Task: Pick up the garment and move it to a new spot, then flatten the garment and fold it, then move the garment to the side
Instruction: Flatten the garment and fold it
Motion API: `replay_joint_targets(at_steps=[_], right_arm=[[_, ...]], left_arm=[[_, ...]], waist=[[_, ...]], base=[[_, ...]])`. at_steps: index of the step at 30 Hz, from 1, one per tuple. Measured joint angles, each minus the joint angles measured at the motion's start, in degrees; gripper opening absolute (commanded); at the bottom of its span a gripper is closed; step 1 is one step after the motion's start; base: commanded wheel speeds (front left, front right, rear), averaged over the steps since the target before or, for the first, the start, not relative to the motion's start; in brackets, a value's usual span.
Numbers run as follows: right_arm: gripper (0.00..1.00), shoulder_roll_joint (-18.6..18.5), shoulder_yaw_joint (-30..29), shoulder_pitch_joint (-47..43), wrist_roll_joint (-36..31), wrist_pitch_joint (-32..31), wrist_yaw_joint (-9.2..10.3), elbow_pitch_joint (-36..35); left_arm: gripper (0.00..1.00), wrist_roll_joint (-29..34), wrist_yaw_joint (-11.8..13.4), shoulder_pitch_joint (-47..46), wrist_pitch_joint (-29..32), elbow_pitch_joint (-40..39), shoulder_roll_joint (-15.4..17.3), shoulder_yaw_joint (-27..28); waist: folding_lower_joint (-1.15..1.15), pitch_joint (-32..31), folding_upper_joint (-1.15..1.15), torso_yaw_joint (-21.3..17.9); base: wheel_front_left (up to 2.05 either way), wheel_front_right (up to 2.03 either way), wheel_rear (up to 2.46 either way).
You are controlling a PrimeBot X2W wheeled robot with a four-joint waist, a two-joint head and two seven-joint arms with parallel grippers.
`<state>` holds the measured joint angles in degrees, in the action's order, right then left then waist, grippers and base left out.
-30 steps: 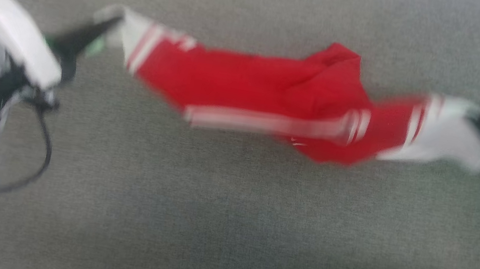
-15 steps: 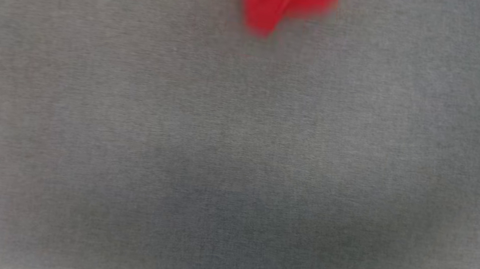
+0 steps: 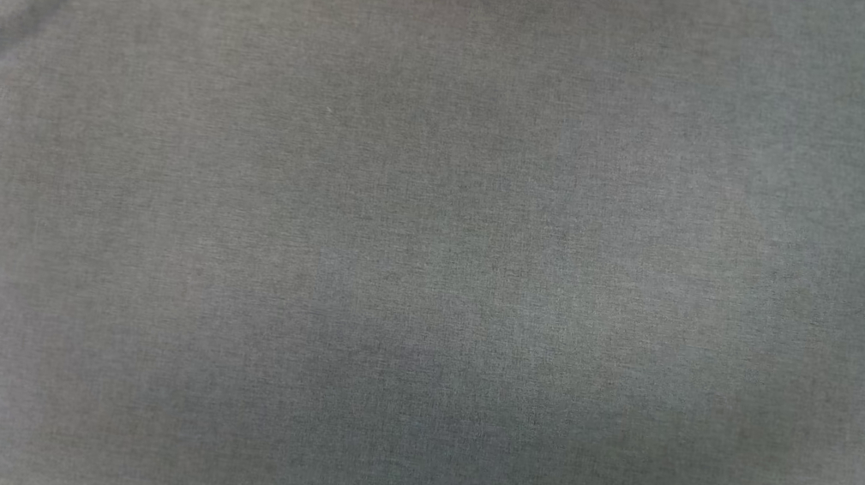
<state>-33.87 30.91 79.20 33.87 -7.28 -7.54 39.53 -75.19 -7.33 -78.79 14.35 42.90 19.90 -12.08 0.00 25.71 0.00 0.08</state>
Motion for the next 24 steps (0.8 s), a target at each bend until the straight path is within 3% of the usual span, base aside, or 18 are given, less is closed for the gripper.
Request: replay_joint_targets(at_steps=[9,17,24], right_arm=[[0.0,-8.73,3.33,-27.6,14.69,-7.72,0.0,-14.17],[0.0,-12.45,-2.74,-51.8,21.29,-9.88,0.0,-24.69],[0.0,-15.58,-8.73,-68.67,23.86,-16.28,0.0,-34.3]], left_arm=[[0.0,-7.28,0.0,33.37,9.51,-14.18,4.77,-5.61],[0.0,-10.55,0.0,56.01,10.48,-28.21,9.47,-7.4],[0.0,-13.24,0.0,71.75,10.33,-39.47,15.27,-6.68]], waist=[[0.0,-3.0,0.0,0.51],[0.0,-7.64,0.0,1.07],[0.0,-11.15,0.0,1.06]], base=[[0.0,0.0,0.0],[0.0,0.0,0.0],[0.0,0.0,0.0]])
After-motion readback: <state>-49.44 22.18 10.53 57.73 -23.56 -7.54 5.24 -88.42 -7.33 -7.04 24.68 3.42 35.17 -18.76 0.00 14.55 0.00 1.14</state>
